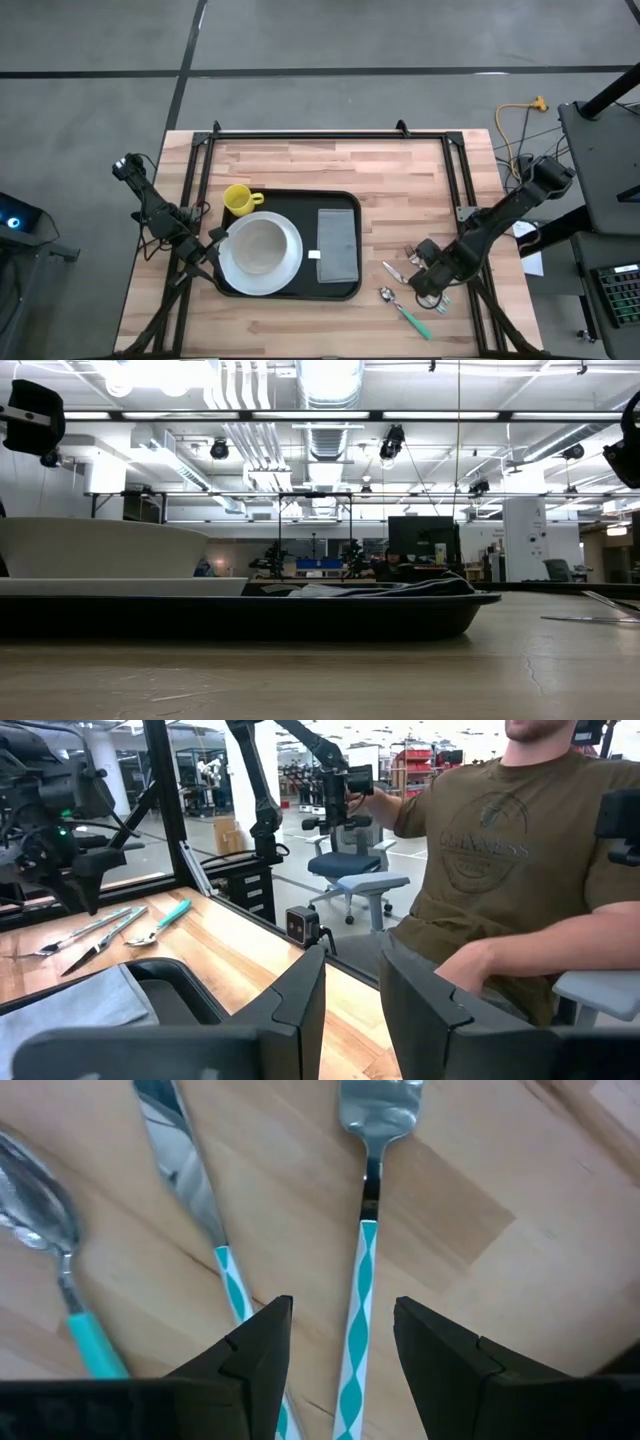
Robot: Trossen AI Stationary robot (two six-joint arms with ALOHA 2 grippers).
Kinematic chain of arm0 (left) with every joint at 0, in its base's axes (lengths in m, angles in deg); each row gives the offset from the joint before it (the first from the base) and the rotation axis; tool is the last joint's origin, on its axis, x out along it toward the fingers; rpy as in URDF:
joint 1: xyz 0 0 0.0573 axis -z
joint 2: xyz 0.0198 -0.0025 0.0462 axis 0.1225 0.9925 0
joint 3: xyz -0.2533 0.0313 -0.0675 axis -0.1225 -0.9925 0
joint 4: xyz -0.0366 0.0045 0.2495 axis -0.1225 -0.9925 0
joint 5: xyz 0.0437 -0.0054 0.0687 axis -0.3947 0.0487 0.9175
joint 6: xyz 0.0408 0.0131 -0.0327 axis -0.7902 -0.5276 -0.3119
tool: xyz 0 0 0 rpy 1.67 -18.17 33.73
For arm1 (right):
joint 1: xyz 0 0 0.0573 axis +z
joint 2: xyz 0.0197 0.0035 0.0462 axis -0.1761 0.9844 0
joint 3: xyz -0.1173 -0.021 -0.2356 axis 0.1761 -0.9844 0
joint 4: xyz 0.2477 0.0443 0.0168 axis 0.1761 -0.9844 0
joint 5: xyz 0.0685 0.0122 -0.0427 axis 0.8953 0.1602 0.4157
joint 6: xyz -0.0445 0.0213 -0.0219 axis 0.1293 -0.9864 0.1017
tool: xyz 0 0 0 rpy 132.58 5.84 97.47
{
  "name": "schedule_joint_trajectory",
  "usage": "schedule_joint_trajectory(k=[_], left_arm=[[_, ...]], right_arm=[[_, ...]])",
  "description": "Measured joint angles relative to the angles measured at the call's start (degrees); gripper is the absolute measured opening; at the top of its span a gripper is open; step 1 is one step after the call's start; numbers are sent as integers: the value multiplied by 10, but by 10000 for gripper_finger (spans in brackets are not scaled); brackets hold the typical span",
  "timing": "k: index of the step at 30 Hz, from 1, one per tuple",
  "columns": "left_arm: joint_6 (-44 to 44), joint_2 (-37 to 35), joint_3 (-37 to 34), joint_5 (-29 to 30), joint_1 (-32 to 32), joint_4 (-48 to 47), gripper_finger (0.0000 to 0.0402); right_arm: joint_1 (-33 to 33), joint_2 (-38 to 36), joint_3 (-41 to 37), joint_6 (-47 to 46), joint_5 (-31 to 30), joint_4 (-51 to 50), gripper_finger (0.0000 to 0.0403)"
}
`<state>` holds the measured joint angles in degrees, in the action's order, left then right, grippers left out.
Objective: Set up tray
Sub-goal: Put the blue fork on the gray napkin to the right of the white plate
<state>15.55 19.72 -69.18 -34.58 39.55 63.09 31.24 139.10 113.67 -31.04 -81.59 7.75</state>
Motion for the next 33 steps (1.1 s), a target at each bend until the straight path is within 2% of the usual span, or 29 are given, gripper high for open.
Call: schedule_joint_trajectory(k=[9,17,28,33], left_arm=[[0,0,0,0,0,0,79],[0,0,0,0,0,0,79],[0,0,0,0,0,0,79],[0,0,0,0,0,0,79]], right_arm=[[0,53,-5,12,31,1,166],[0,92,-6,24,32,18,166],[-1,88,-45,1,41,70,166],[-1,88,-39,32,41,66,166]])
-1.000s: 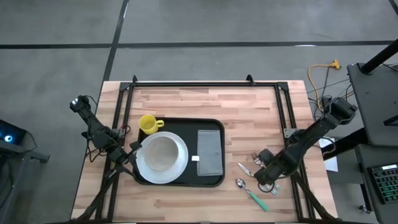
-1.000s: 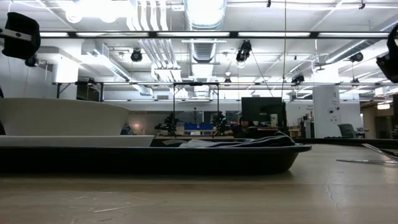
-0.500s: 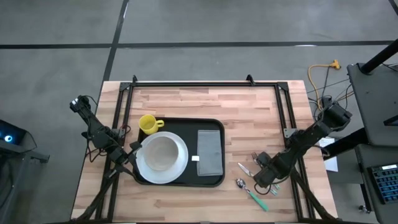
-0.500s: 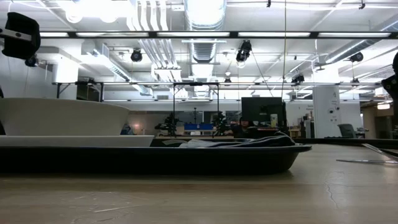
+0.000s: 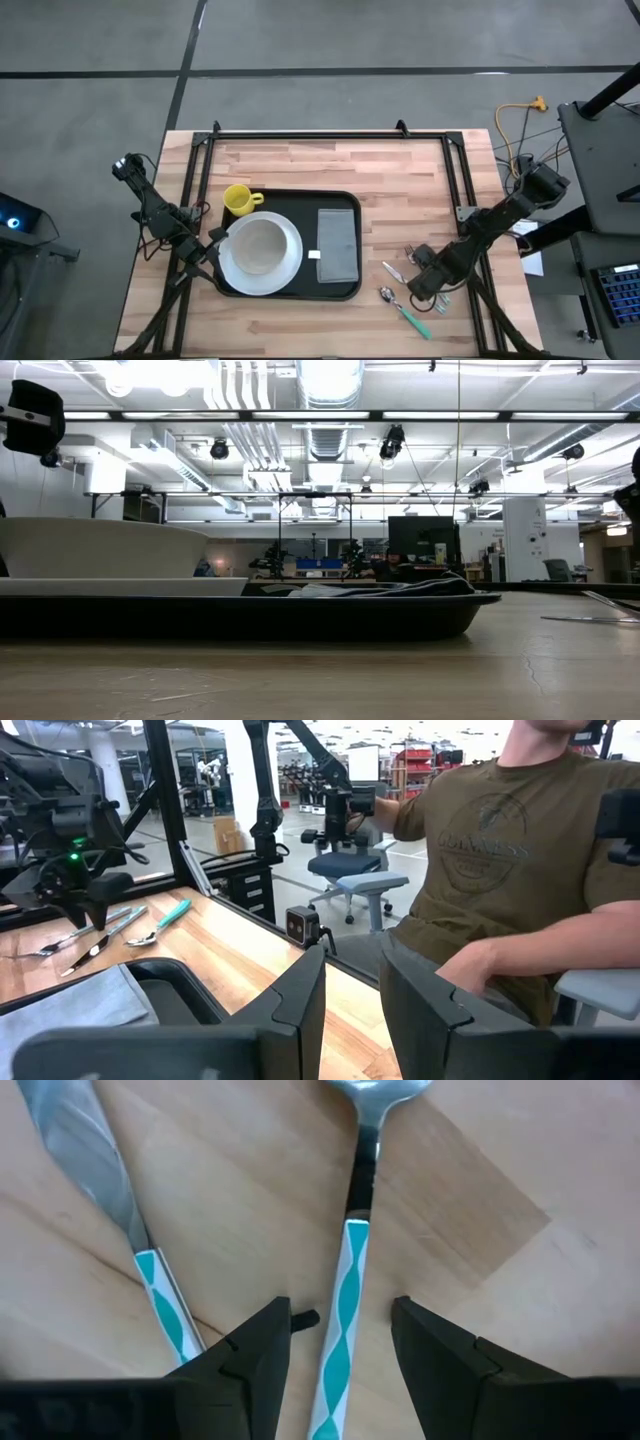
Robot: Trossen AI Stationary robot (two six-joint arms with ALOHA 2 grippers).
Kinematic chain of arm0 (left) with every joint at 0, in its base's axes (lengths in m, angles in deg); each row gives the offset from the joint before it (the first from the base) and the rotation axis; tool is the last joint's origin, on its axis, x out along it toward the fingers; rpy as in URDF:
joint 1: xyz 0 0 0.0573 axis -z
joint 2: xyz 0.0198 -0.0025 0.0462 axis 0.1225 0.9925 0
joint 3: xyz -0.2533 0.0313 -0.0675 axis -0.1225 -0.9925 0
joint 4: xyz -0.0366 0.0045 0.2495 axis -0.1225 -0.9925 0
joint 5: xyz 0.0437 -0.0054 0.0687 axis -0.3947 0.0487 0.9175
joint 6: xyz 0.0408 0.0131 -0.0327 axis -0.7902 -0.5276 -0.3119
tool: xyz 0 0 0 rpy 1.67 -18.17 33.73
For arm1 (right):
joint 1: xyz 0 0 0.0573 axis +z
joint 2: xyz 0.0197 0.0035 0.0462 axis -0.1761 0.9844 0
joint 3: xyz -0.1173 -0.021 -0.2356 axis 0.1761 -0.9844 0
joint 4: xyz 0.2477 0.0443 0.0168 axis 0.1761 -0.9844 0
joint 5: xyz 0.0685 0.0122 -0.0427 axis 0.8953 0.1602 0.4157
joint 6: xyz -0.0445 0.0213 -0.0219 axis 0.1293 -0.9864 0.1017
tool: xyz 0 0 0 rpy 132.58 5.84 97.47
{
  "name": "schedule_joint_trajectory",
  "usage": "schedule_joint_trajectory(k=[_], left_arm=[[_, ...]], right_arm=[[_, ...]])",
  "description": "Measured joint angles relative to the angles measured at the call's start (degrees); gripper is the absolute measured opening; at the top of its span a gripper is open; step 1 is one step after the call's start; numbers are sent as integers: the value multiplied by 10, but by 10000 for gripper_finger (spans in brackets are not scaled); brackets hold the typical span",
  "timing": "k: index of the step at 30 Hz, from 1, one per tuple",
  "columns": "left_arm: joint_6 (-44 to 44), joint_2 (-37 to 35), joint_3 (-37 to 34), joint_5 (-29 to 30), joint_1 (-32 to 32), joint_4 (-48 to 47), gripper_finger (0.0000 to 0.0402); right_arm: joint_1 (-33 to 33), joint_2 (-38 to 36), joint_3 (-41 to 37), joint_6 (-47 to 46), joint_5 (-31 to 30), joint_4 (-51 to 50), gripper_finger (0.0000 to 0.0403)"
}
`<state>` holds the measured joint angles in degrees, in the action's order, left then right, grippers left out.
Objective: Set up tray
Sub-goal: Put the blue fork on the gray napkin to the right of the white plate
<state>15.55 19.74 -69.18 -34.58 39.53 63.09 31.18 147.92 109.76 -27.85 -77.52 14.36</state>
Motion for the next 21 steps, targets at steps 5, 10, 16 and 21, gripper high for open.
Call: schedule_joint_trajectory(k=[5,10,16,21], left_arm=[[0,0,0,0,0,0,79],[0,0,0,0,0,0,79],[0,0,0,0,0,0,79],[0,0,0,0,0,0,79]], right_arm=[[0,1,4,31,-7,-3,166],[1,2,4,34,-11,-3,166],[0,2,4,27,-13,-4,167],[0,3,4,41,-13,-4,167]])
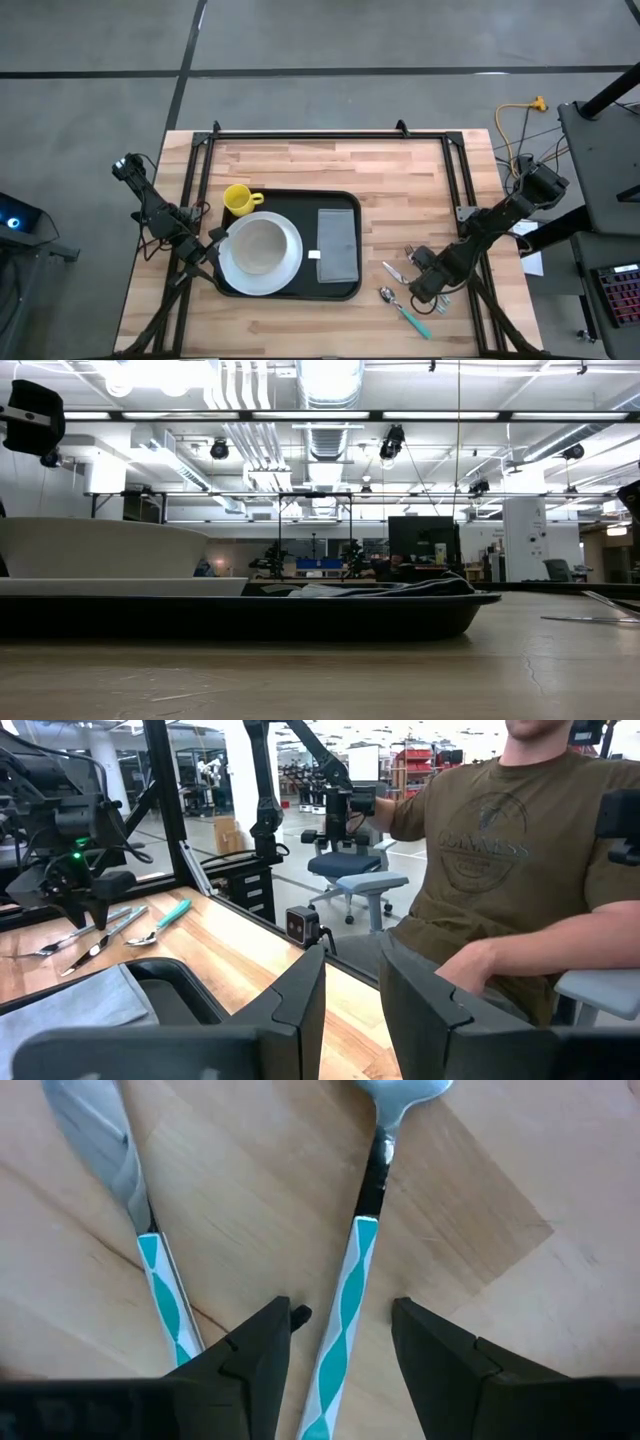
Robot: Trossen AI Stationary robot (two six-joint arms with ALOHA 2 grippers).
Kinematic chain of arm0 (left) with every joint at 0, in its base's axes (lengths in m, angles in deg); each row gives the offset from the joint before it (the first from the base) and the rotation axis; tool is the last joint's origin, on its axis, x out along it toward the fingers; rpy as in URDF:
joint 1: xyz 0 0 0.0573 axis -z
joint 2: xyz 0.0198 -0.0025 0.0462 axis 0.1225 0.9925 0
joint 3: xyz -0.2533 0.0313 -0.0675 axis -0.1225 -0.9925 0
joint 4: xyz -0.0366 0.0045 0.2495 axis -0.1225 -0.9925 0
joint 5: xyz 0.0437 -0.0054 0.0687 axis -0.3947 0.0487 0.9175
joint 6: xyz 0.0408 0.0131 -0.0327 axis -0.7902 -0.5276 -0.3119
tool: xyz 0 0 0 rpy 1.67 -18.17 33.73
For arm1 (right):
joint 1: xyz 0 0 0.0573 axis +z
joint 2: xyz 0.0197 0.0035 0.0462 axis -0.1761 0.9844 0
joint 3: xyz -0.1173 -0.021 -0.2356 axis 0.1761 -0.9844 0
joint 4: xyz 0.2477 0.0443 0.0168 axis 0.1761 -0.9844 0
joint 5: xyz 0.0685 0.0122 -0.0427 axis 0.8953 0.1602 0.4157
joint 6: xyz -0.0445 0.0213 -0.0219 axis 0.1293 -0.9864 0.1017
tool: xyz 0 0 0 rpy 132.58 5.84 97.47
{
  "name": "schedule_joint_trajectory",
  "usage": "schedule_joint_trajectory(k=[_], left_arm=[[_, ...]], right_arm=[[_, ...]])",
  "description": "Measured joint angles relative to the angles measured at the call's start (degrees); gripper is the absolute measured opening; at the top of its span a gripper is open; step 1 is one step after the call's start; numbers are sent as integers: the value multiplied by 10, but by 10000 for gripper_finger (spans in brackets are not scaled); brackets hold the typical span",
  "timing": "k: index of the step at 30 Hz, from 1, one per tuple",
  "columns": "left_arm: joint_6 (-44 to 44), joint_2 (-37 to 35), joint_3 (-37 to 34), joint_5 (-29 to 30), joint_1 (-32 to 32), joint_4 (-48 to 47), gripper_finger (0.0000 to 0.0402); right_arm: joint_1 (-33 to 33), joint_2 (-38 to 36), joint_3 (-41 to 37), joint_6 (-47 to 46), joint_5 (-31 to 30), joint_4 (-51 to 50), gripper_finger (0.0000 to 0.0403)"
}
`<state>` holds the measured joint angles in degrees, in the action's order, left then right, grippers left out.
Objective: Set up tray
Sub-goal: Put the blue fork on the gray napkin to the right of the white plate
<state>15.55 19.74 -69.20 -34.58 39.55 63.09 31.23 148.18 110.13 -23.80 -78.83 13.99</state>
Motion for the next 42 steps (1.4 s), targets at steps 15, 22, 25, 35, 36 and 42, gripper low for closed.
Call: schedule_joint_trajectory(k=[15,22,25,35,36,42], left_arm=[[0,0,0,0,0,0,79],[0,0,0,0,0,0,79],[0,0,0,0,0,0,79],[0,0,0,0,0,0,79],[0,0,0,0,0,0,79],[0,0,0,0,0,0,79]], right_arm=[[-2,0,-1,25,2,-3,58],[-23,-2,-1,32,18,-8,19],[-44,-7,1,35,27,-14,17],[-139,-35,25,58,-16,-34,14],[-151,-35,28,58,-15,-34,14],[-207,-33,55,65,-10,-32,14]])
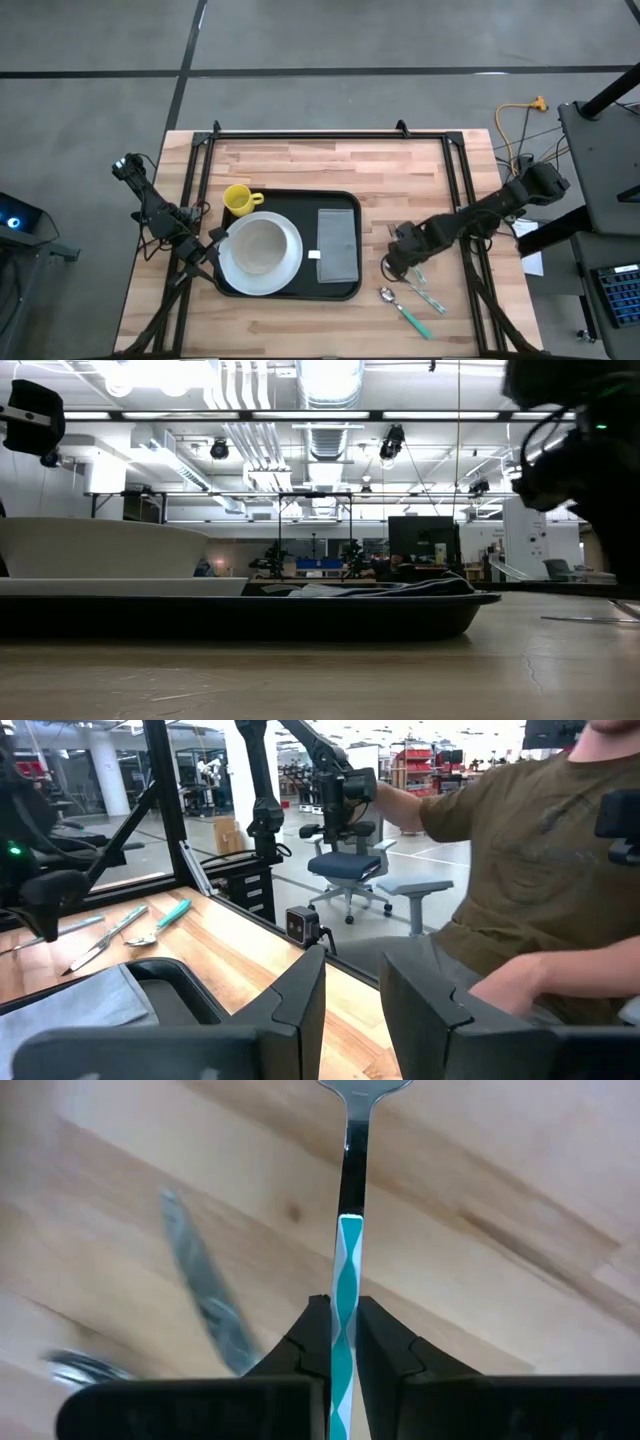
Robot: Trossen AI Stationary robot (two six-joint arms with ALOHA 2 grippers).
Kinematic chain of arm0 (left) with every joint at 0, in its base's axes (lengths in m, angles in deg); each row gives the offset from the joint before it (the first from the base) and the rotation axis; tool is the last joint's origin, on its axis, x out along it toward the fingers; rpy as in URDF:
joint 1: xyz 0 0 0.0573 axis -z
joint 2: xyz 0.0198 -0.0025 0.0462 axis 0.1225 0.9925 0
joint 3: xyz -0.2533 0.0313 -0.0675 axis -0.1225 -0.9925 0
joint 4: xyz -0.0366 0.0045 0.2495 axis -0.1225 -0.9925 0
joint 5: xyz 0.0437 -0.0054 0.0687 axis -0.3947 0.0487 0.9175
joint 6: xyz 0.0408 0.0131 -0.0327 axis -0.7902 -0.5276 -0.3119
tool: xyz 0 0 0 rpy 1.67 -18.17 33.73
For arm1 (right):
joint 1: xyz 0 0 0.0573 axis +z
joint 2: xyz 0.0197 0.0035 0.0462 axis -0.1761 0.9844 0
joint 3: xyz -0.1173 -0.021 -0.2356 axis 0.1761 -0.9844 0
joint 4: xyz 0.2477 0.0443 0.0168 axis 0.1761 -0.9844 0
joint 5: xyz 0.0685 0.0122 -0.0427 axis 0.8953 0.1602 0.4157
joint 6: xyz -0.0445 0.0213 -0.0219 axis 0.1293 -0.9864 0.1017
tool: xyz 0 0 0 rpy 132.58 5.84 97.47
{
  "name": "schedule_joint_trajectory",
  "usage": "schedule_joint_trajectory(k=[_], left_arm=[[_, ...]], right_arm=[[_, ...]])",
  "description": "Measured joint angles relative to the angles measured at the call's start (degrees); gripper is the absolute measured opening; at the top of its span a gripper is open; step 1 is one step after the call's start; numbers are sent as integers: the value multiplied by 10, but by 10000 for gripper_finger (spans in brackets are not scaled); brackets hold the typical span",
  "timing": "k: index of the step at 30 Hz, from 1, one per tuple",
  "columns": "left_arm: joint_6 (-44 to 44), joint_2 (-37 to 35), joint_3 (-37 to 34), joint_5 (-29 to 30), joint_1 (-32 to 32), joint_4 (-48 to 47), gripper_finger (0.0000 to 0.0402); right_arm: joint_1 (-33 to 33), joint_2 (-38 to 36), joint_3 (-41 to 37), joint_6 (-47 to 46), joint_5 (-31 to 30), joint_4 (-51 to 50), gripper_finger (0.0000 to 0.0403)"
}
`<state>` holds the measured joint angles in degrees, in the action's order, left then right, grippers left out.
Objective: Set up tray
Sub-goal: Put the blue fork on the gray napkin to the right of the white plate
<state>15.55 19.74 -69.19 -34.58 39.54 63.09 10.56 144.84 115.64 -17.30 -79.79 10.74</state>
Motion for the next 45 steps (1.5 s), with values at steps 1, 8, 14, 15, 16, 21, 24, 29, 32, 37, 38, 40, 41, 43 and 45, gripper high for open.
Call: schedule_joint_trajectory(k=[1,8,14,15,16,21,24,29,32,37,38,40,41,43,45], left_arm=[[0,0,0,0,0,0,79],[0,0,0,0,0,0,79],[0,0,0,0,0,0,79],[0,0,0,0,0,0,79],[0,0,0,0,0,0,79],[0,0,0,0,0,0,79],[0,0,0,0,0,0,79],[0,0,0,0,0,0,79],[0,0,0,0,0,0,79],[0,0,0,0,0,0,79],[0,0,0,0,0,0,79],[0,0,0,0,0,0,79],[0,0,0,0,0,0,79],[0,0,0,0,0,0,79],[0,0,0,0,0,0,79]], right_arm=[[-8,0,6,0,0,1,14],[-41,5,38,-38,2,3,13],[-52,42,79,-81,6,6,13],[-53,51,89,-86,6,6,13],[-53,61,100,-92,5,5,13],[-55,119,169,-104,6,5,13],[-61,156,211,-113,5,4,13],[-80,217,276,-111,7,3,13],[-92,243,308,-105,18,1,13],[-100,262,345,-115,10,1,13],[-100,263,348,-121,1,3,13],[-101,265,349,-136,-20,6,13],[-101,267,350,-143,-25,14,13],[-101,270,349,-147,-25,19,13],[-102,276,349,-148,-24,27,13]])
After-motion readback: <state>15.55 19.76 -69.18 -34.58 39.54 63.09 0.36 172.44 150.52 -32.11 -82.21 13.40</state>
